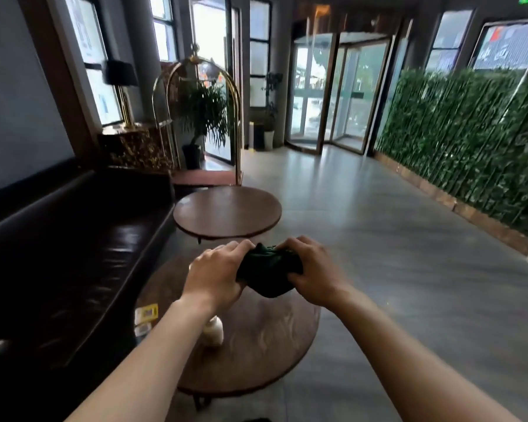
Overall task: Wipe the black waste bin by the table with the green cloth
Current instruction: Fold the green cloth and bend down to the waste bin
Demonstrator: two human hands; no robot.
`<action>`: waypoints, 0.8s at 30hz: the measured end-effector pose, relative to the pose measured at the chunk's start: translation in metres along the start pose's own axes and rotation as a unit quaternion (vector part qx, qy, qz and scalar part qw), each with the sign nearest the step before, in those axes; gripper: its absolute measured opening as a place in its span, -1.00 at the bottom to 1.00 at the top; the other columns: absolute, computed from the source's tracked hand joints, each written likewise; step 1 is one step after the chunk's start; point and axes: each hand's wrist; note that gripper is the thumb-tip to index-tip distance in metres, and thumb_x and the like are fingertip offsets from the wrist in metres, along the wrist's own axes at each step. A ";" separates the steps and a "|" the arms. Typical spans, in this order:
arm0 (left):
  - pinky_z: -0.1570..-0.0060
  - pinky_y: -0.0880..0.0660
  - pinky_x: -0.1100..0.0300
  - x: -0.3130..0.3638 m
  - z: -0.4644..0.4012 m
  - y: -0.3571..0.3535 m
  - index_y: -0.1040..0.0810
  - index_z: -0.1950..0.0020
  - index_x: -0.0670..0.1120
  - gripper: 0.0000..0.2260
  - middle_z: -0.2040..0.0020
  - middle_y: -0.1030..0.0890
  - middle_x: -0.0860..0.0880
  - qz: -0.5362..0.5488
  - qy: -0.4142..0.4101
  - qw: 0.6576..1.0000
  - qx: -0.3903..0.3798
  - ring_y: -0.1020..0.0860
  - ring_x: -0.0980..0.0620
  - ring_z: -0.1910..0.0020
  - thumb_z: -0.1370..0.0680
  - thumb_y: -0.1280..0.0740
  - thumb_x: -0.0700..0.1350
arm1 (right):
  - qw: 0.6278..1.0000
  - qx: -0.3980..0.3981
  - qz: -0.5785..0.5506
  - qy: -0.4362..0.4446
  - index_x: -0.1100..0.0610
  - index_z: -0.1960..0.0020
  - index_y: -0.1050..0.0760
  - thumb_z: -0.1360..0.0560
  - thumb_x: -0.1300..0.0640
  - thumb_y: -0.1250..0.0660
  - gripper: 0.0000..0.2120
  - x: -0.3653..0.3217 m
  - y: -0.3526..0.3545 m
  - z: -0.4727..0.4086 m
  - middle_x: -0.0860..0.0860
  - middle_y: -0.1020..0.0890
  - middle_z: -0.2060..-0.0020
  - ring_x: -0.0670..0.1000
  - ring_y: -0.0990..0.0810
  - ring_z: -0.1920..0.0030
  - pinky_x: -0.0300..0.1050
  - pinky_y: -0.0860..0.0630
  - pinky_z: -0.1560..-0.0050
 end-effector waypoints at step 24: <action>-0.37 -0.44 0.17 0.011 0.332 -0.355 -0.23 -0.58 0.15 -0.23 -0.40 -0.53 0.11 0.411 0.359 0.771 -0.329 -0.47 0.13 -0.40 -0.39 -0.31 -0.19 | 0.726 -0.145 -0.472 -0.478 -0.13 -0.25 -0.59 -0.10 -0.10 -0.73 -0.26 0.134 -0.373 0.295 -0.05 -0.76 -0.03 -0.03 -0.74 -0.05 0.02 -0.70 -0.03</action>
Point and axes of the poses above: each hand's wrist, its own z-axis away from the middle knuckle, its own y-axis out of the back of the hand, x = y × z
